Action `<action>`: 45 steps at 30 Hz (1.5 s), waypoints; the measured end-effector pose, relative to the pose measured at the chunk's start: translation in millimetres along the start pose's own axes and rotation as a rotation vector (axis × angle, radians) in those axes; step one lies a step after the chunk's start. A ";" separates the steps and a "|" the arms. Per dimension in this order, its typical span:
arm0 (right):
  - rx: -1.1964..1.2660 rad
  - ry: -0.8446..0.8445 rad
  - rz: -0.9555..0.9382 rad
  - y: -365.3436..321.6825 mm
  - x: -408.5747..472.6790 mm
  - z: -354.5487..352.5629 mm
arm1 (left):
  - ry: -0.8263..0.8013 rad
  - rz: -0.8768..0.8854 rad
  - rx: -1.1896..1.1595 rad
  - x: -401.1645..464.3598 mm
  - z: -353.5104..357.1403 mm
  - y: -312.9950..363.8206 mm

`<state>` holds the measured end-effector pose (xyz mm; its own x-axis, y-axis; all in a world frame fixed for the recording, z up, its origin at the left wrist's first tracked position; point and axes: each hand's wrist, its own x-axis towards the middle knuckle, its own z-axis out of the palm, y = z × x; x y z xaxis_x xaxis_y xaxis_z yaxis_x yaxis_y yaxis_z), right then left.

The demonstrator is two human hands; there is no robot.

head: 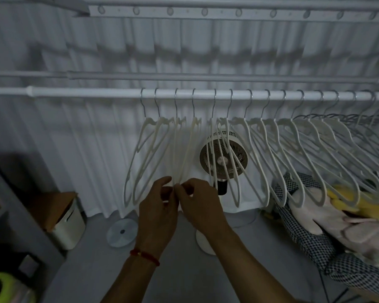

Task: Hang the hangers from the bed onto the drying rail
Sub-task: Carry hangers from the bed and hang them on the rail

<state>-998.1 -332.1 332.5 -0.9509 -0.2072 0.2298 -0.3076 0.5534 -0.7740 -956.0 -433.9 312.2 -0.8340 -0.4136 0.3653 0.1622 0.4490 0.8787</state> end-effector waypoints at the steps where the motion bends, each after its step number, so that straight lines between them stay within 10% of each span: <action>1: -0.015 0.013 -0.004 0.4 -1.2 -1.9 | -0.001 -0.006 -0.009 -0.4 0.8 -0.3; 45: -0.276 0.195 -0.097 2.8 -16.7 -19.7 | -0.020 0.070 -0.011 -8.0 5.6 5.5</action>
<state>-983.8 -311.2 338.2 -0.8971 -0.1267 0.4233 -0.3691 0.7415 -0.5603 -951.4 -423.7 312.4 -0.8305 -0.3658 0.4200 0.2265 0.4672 0.8547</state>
